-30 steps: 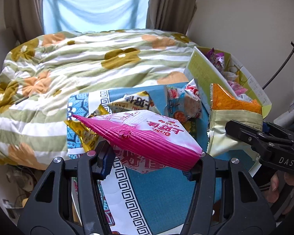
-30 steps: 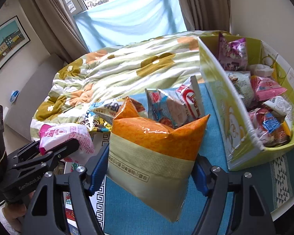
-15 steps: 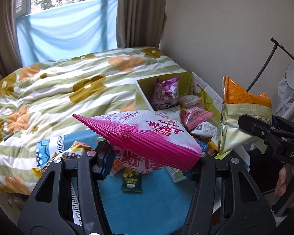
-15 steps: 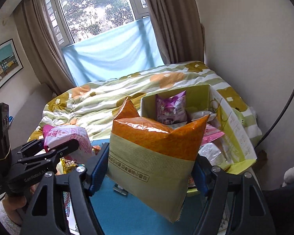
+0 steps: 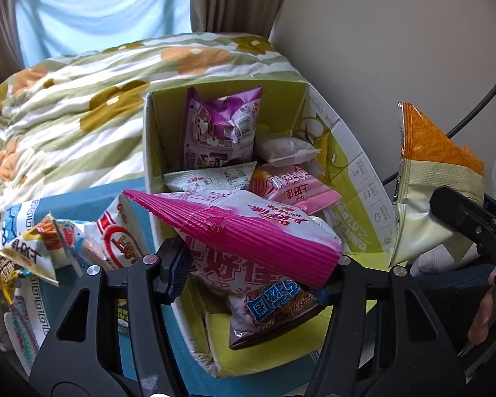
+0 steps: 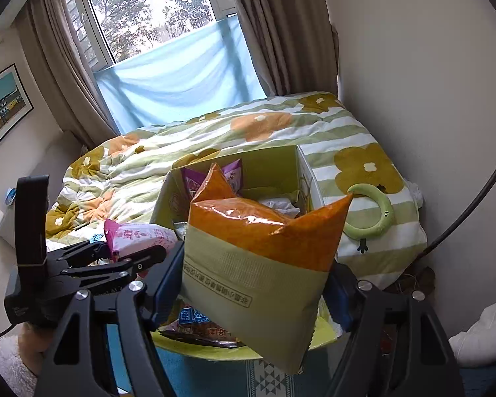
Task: Organize snacks
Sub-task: 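Carry both bags over the box and open both tools to drop them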
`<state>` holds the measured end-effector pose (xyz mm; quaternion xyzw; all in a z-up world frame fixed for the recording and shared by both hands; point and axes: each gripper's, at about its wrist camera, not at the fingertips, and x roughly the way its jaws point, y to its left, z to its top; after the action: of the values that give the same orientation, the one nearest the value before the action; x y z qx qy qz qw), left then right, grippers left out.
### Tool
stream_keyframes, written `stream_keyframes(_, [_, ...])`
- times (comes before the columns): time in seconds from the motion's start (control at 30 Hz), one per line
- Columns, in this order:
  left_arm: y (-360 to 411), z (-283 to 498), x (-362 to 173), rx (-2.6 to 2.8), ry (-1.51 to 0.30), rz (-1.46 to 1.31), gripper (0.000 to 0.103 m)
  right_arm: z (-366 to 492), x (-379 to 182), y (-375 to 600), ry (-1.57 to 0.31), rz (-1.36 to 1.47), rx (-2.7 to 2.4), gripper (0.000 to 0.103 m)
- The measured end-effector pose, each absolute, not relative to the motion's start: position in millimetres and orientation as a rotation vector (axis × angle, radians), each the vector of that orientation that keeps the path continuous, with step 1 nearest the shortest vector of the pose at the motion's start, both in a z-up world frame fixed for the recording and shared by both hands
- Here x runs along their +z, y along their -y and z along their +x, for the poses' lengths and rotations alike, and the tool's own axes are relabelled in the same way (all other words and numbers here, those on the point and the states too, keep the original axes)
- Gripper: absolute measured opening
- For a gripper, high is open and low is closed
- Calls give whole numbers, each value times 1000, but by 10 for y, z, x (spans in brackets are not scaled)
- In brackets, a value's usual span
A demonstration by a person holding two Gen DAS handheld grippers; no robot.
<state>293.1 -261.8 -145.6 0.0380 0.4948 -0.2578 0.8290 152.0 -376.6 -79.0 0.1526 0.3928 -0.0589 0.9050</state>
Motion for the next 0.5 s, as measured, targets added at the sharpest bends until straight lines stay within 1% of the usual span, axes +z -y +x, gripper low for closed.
stream_keyframes(0.03, [2638, 2930, -1480, -533, -1061, 81, 76, 1544, -821, 3807, -820, 317, -113, 70])
stream_keyframes(0.07, [2632, 2913, -1483, -512, -1059, 85, 95, 1562, -854, 3847, -828, 317, -104, 70])
stream_keyframes(0.1, [2612, 2884, -1464, -495, -1045, 86, 101, 1586, -886, 3873, -836, 320, -95, 70])
stream_keyframes(0.13, [2568, 2850, -1434, -487, -1027, 79, 103, 1609, -914, 3894, -841, 325, -84, 70])
stream_keyframes(0.5, [2142, 2650, -1404, -370, -1032, 34, 103, 1874, -1155, 4014, -881, 355, -10, 71])
